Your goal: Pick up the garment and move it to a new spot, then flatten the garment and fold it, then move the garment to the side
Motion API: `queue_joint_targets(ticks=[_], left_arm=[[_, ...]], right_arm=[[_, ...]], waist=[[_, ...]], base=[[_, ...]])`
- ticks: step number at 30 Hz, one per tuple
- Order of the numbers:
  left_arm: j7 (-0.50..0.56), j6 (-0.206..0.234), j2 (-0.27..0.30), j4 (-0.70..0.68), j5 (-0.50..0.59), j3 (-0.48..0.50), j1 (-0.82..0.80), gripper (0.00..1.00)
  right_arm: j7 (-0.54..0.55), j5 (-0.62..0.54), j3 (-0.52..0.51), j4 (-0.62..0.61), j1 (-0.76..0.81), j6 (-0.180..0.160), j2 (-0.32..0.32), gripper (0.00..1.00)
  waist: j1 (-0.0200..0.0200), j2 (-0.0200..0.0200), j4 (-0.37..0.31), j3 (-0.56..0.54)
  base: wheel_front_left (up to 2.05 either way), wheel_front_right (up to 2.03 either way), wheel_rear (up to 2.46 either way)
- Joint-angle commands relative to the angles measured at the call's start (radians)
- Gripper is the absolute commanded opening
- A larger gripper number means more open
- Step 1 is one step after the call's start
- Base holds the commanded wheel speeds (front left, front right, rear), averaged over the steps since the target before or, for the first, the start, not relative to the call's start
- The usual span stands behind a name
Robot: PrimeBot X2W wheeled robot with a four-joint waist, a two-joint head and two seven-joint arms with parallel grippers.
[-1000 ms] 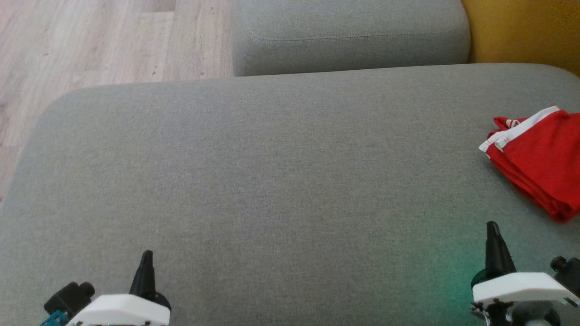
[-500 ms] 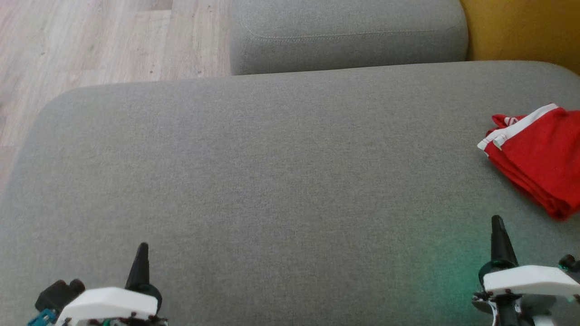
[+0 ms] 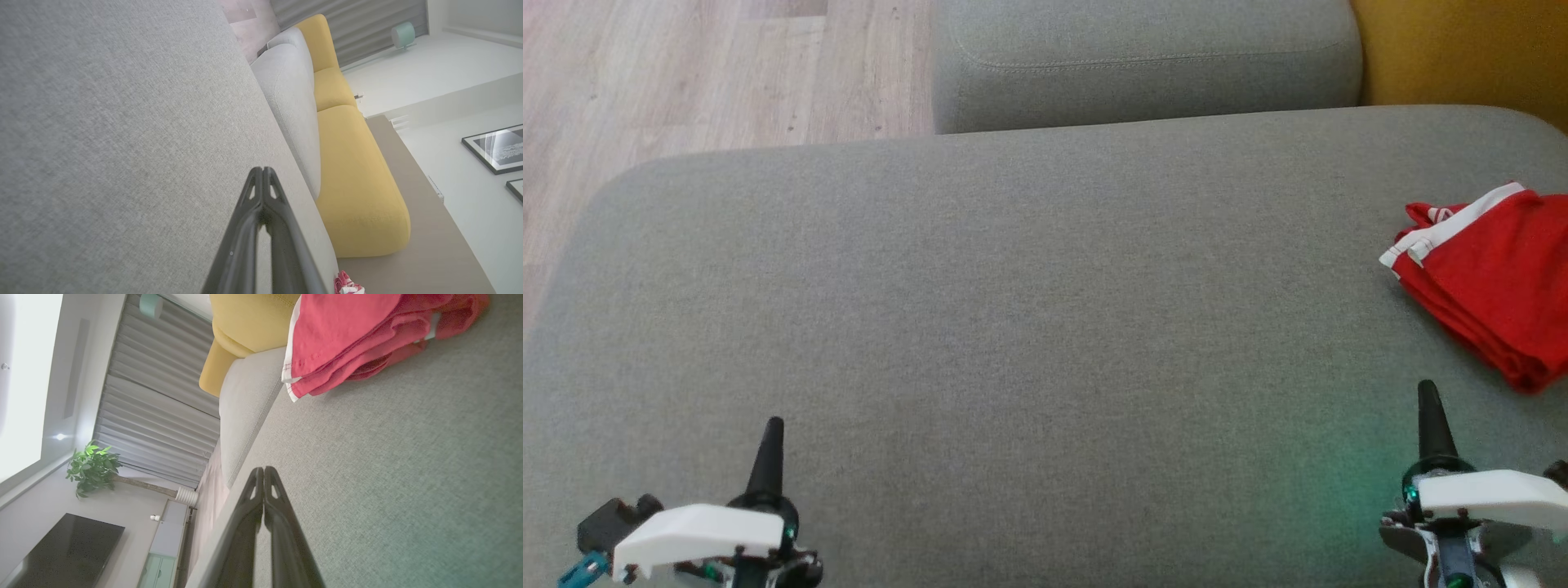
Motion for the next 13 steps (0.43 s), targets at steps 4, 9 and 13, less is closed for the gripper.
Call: queue_joint_targets(ticks=[4,9,13], left_arm=[[0.016,-0.015,0.017,-0.026,-0.058,0.042,-0.075,0.00],[0.030,-0.026,0.016,-0.025,-0.116,0.052,-0.087,0.00],[0.042,-0.035,0.016,-0.024,-0.162,0.061,-0.097,0.00]], right_arm=[[0.018,0.068,0.008,-0.039,-0.063,0.005,-0.005,0.00],[0.032,0.134,0.004,-0.042,-0.070,0.006,-0.005,0.00],[0.044,0.186,0.000,-0.044,-0.076,0.006,-0.005,0.00]], waist=[[0.0000,0.0000,-0.002,0.001],[0.0000,0.0000,-0.004,0.002],[0.0000,0.0000,-0.006,0.003]], base=[[0.00,0.00,0.00],[0.00,0.00,0.00],[0.00,0.00,0.00]])
